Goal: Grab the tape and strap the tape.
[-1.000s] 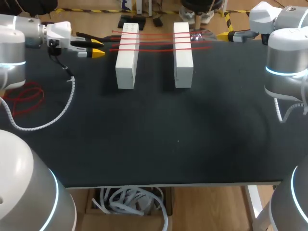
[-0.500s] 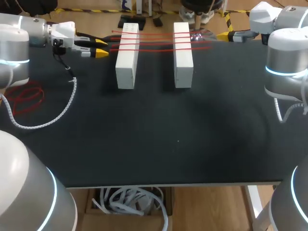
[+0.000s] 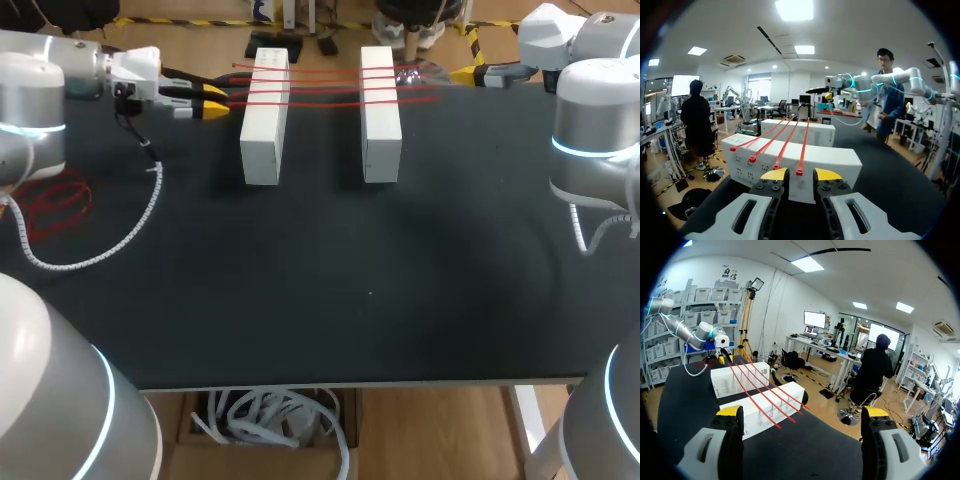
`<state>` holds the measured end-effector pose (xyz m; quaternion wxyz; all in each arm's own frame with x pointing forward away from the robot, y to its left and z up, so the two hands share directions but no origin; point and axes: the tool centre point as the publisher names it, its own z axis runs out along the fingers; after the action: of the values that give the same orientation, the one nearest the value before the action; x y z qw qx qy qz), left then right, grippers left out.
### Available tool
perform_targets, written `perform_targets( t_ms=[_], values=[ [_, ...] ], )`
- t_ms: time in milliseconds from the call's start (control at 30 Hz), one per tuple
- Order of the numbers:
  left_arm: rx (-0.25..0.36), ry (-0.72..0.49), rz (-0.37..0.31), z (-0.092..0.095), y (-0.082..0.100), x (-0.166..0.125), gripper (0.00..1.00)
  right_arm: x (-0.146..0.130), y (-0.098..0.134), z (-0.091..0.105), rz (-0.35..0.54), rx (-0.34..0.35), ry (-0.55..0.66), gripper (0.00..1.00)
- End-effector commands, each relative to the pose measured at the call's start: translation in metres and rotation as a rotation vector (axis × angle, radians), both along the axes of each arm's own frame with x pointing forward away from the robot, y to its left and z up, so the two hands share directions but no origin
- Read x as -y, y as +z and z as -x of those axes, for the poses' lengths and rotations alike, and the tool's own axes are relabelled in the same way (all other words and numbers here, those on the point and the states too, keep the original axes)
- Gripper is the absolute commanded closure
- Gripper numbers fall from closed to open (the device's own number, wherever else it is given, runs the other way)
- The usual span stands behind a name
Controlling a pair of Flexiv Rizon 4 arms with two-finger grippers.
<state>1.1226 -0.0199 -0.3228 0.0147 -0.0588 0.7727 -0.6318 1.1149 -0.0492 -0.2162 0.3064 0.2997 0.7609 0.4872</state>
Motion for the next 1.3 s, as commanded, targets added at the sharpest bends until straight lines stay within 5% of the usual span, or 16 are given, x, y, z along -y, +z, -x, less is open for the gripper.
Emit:
perform_targets(
  t_ms=[33, 1100, 1167, 1300],
  values=[
    [-0.002, -0.01, 0.009, -0.0049, -0.0046, 0.0014, 0.75, 0.0003, -0.0003, 0.0002, -0.001, 0.001, 0.0, 0.0],
    [-0.006, -0.016, 0.03, -0.0045, -0.0073, 0.0072, 0.87, 0.0003, -0.0003, 0.0002, -0.001, 0.001, 0.0, 0.0],
    [-0.006, -0.015, 0.031, -0.0044, -0.0072, 0.0073, 1.0, 0.0003, -0.0003, 0.0002, -0.001, 0.001, 0.0, 0.0],
    [-0.002, -0.016, 0.045, -0.0033, -0.0054, 0.0085, 1.0, 0.0003, -0.0003, 0.0002, -0.001, 0.001, 0.0, 0.0]
  ],
)
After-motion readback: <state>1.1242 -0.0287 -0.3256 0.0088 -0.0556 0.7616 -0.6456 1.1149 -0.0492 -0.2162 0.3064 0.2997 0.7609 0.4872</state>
